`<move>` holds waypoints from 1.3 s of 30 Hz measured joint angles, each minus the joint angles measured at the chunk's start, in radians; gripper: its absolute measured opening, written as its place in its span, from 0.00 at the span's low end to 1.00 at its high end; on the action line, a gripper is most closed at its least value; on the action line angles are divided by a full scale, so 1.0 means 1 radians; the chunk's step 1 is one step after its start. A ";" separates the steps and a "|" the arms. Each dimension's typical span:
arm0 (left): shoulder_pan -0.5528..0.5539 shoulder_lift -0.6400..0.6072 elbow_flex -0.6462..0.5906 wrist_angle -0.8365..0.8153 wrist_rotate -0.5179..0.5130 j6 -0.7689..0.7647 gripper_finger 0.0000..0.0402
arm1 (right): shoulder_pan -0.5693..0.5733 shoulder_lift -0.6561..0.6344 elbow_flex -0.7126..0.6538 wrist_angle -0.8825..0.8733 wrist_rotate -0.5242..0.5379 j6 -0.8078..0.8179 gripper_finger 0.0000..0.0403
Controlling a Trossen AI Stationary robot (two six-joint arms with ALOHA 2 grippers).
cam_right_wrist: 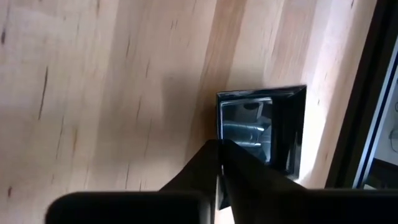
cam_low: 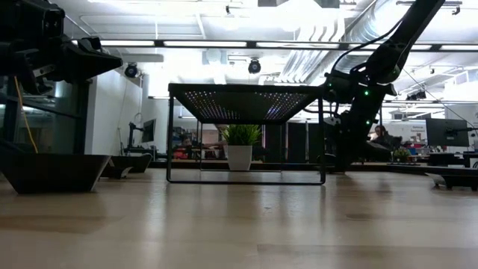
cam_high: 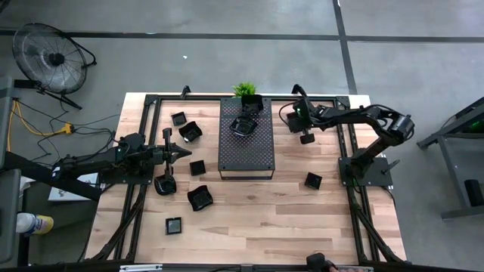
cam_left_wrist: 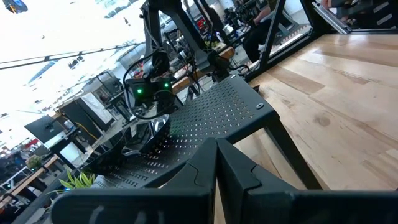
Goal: Pick & Place Mini shaped plates
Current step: Put the square plate on the shelf
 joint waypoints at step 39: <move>0.000 0.000 0.000 0.000 0.000 0.000 0.00 | 0.282 -0.404 0.130 -0.510 0.156 0.406 0.00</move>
